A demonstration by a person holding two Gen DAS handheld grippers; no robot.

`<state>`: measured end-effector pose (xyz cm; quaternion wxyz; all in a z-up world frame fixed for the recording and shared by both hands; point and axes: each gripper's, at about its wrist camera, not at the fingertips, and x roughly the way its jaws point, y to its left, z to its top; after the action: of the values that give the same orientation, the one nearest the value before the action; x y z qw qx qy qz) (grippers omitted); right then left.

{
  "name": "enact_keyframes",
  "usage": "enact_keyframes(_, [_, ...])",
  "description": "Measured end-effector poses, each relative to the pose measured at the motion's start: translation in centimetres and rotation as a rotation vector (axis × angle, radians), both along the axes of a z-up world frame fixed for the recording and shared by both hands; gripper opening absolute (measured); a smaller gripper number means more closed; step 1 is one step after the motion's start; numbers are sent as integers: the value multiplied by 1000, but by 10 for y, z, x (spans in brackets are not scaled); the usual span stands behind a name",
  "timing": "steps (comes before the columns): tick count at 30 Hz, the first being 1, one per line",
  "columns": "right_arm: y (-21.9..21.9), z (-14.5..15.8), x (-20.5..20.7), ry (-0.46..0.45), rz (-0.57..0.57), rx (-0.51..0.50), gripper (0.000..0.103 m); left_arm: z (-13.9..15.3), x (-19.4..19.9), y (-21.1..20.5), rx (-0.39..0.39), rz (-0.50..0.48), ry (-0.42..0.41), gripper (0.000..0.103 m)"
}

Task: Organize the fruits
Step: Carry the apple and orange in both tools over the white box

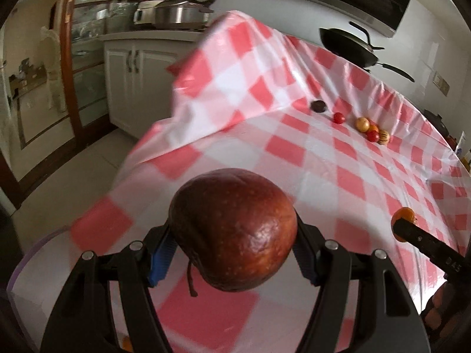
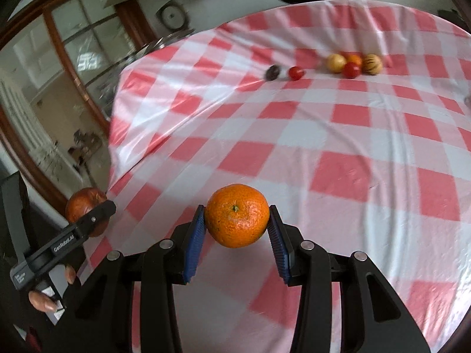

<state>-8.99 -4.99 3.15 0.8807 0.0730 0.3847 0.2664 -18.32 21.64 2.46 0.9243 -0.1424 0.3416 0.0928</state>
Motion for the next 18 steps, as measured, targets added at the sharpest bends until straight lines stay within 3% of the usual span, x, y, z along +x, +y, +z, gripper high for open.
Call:
enact_keyframes(10, [77,11,-53,-56,246,-78,42,2,-54,51,33,112,-15,69])
enact_keyframes(18, [141,8,-107,-120,491,-158,42,-3,-115,103,7,234,-44,69])
